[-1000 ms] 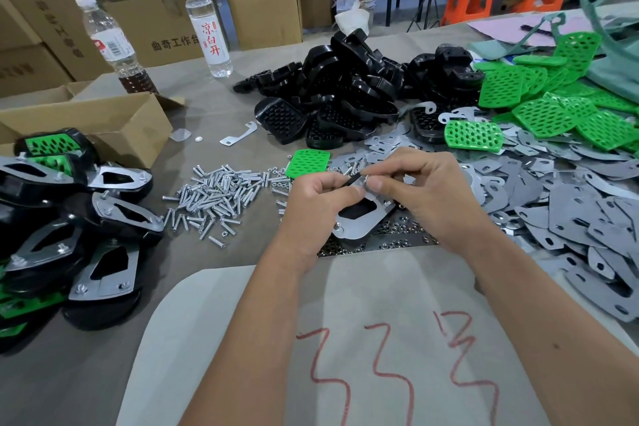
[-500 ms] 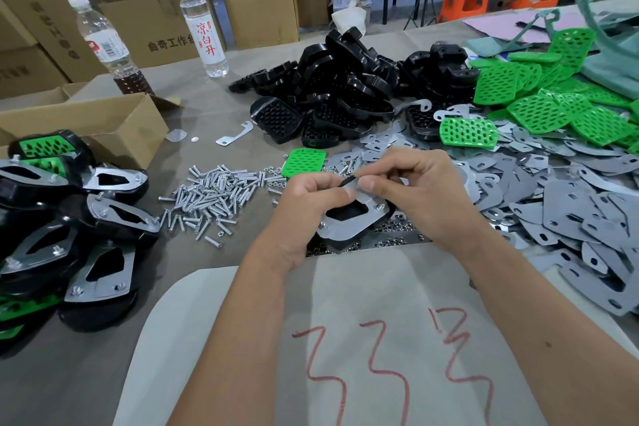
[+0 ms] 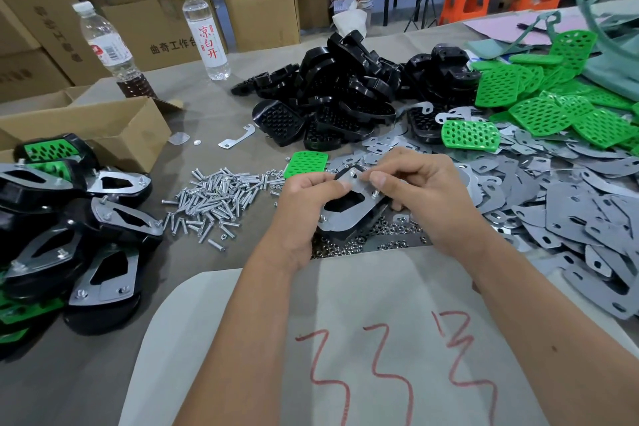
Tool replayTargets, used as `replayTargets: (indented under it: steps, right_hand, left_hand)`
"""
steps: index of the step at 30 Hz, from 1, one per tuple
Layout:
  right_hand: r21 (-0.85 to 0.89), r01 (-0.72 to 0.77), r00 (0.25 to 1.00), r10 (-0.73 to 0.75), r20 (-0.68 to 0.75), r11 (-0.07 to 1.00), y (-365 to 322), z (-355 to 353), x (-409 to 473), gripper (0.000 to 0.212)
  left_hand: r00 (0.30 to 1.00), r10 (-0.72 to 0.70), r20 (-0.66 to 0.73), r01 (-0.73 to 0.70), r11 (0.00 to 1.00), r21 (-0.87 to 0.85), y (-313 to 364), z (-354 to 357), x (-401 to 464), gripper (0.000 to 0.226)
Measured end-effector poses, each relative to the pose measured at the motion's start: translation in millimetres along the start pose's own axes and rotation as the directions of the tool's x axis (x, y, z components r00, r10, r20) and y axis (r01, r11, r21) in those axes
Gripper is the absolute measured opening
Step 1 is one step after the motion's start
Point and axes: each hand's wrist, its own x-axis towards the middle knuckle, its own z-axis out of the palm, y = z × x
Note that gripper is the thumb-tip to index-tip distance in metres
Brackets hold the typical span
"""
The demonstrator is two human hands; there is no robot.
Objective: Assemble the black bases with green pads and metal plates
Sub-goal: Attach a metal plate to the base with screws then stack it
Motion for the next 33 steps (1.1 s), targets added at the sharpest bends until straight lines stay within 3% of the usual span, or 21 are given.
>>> replayTargets:
  steps: [5, 9, 15, 19, 23, 26, 28, 31, 33]
  right_hand:
    - [-0.077, -0.024, 0.998, 0.029, 0.059, 0.997, 4, 3, 1, 0.034]
    - [0.083, -0.082, 0.993, 0.088, -0.072, 0.993, 5, 5, 1, 0.056]
    - [0.003, -0.058, 0.998, 0.058, -0.013, 0.998, 4, 8, 1, 0.048]
    - [0.163, -0.085, 0.991, 0.101, -0.091, 0.983, 4, 10, 1, 0.053]
    - [0.058, -0.077, 0.997, 0.078, -0.015, 0.995, 5, 12, 1, 0.048]
    - [0.215, -0.154, 0.981, 0.176, -0.085, 0.964, 5, 8, 2, 0.059]
    - [0.28, -0.148, 0.977, 0.184, -0.109, 0.949, 4, 6, 1, 0.053]
    - [-0.051, -0.024, 0.996, 0.02, -0.081, 0.998, 0, 13, 0, 0.017]
    - [-0.299, 0.047, 0.998, -0.058, -0.03, 0.953, 0, 16, 1, 0.006]
  left_hand:
    - [1.0, 0.014, 0.01, -0.014, 0.999, 0.039, -1, 1, 0, 0.011]
    - [0.999, 0.027, -0.024, -0.026, 1.0, 0.012, 0, 4, -1, 0.013]
    - [0.999, 0.019, -0.031, -0.018, 0.999, 0.038, -2, 4, 0, 0.013]
    - [0.999, 0.03, -0.032, -0.03, 0.999, 0.01, -1, 5, 0, 0.013]
    - [0.999, 0.032, -0.033, -0.03, 0.998, 0.047, -1, 6, -1, 0.011]
    - [0.999, 0.037, -0.03, -0.034, 0.996, 0.081, -2, 8, -1, 0.011]
    - [0.998, 0.034, -0.043, -0.032, 0.998, 0.058, -2, 8, 0, 0.008]
    - [0.996, 0.077, -0.053, -0.071, 0.992, 0.104, -4, 9, 1, 0.011]
    - [0.988, 0.137, -0.07, -0.123, 0.977, 0.176, -8, 14, 1, 0.023]
